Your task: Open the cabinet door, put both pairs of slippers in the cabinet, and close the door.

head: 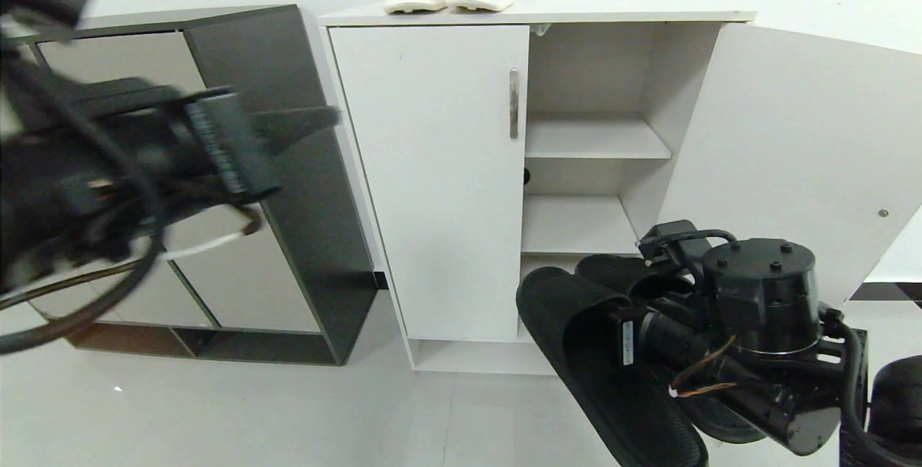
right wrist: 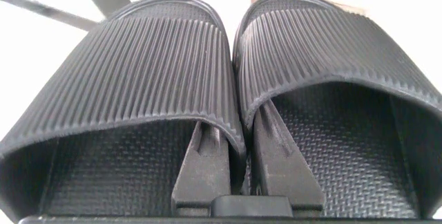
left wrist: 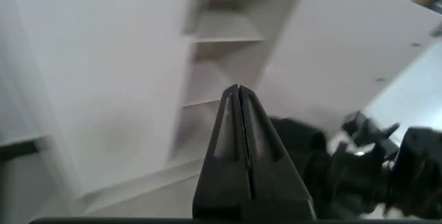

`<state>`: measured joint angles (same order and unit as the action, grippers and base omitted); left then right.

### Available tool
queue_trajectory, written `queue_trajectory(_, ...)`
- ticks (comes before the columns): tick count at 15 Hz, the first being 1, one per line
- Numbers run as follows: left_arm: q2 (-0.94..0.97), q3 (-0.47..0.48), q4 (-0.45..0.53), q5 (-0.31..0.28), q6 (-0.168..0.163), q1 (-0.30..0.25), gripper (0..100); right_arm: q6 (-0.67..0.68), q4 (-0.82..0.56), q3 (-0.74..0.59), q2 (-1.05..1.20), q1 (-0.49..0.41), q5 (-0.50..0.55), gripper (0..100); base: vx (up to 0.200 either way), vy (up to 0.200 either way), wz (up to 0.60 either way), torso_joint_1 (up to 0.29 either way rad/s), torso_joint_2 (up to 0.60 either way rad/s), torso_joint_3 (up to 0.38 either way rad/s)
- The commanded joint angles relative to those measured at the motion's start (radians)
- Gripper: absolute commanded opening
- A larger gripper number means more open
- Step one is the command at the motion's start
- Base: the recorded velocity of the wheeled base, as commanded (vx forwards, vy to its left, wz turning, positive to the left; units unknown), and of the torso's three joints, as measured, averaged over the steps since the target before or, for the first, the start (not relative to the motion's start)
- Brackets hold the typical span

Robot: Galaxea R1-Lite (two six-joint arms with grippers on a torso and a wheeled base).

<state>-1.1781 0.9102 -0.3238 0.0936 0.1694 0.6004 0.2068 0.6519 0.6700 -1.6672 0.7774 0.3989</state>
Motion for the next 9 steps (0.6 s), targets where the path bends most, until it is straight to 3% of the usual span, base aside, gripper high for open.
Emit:
queue_trajectory(1,0.618,-0.340,0.289,0.118,-0.034,-0.304,0,-0.001,0.000,0.013,-0.046,-0.010,0.005,0,0.000,0.000,0.00,0.000,0.00,0.000)
queue_trajectory(3,0.848,-0.484,0.401,0.118,-0.050,-0.467,0,-0.001,0.000,0.010,-0.048,-0.009,0.005,0,0.000,0.000,0.00,0.000,0.00,0.000)
queue_trajectory(4,0.953,-0.570,0.430,0.117,-0.074,-0.538,0,-0.003,0.000,0.006,-0.048,-0.009,0.005,0,0.000,0.000,0.00,0.000,0.00,0.000)
queue_trajectory(6,1.115,-0.715,0.436,0.101,-0.105,-0.620,0,-0.003,0.000,0.006,-0.049,-0.009,0.005,0,0.000,0.000,0.00,0.000,0.00,0.000)
queue_trajectory(8,1.129,-0.826,0.361,0.140,-0.091,-0.627,0,-0.003,0.000,0.003,-0.051,-0.006,0.005,0,0.000,0.000,0.00,0.000,0.00,0.000)
queue_trajectory(9,1.163,-0.895,0.313,0.106,-0.119,-0.608,0,-0.004,0.002,-0.004,-0.054,-0.006,0.005,0,0.000,0.000,0.00,0.000,0.00,0.000)
